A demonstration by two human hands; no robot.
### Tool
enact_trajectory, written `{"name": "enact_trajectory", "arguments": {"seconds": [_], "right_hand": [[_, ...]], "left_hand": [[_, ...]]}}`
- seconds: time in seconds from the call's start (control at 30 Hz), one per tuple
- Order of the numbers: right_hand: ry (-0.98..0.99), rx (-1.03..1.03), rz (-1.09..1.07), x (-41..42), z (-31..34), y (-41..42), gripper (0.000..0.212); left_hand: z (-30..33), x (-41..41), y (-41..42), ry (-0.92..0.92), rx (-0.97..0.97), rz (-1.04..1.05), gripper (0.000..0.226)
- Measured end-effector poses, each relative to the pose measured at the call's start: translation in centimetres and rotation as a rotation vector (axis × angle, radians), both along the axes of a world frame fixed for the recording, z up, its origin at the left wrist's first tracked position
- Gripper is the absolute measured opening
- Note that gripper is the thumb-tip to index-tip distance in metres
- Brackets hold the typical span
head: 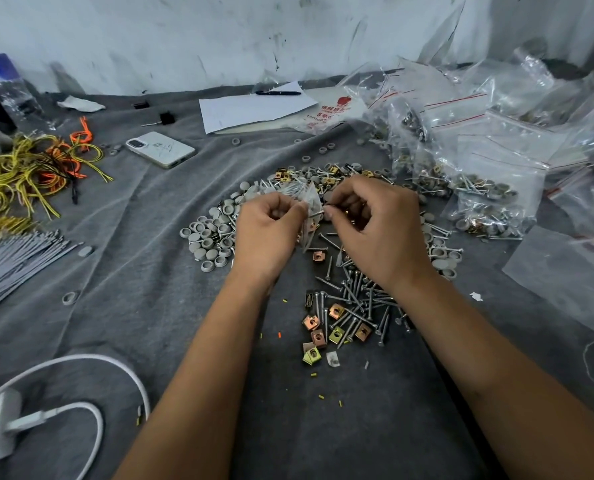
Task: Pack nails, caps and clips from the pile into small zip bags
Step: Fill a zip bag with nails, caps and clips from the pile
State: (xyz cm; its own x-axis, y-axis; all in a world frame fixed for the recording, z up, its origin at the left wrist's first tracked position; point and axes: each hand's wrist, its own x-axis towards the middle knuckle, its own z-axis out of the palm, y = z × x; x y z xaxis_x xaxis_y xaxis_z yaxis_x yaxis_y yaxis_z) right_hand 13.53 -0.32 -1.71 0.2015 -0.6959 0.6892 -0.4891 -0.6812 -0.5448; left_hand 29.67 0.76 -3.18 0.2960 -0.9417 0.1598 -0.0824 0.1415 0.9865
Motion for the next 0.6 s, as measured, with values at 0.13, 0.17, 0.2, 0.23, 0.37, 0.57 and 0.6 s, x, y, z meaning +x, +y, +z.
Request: {"name": "enact_trajectory", "arguments": {"seconds": [0.13,0.17,0.2,0.23,0.37,0.57,0.6], "right_hand": [[-0.020,0.015,0.003,0.0,0.1,0.0,0.006],[-0.024,0.019,0.001,0.0,0.1,0.0,0.006],[-0.027,0.023,-0.002,0.0,0.1,-0.1,0.007],[-0.025,0.025,-0.005,-0.1,0.1,-0.1,0.007],[0.042,-0.006,-0.030,0.0,-0.1,-0.1,0.008],[0.133,-0.116,0.047,0.3,-0.1,0.1,0.015],[0.161,-0.119,0.057,0.4,-0.2,0.1,0.017]], "left_hand": [[0.2,0.0,0.1,0.018,-0.007,0.014,0.025],[0.2,0.0,0.2,0.017,-0.007,0.021,0.024],[0.3,0.0,0.2,0.021,-0.006,0.024,0.023],[0.3,0.0,0.2,0.033,-0.003,0.022,0.024],[0.6,-0.1,0.4,0.100,0.003,-0.032,0.033],[1.1,-0.6,0.8,0.203,0.026,-0.059,0.027],[1.3,-0.6,0.9,0.222,0.033,-0.052,0.028]]}}
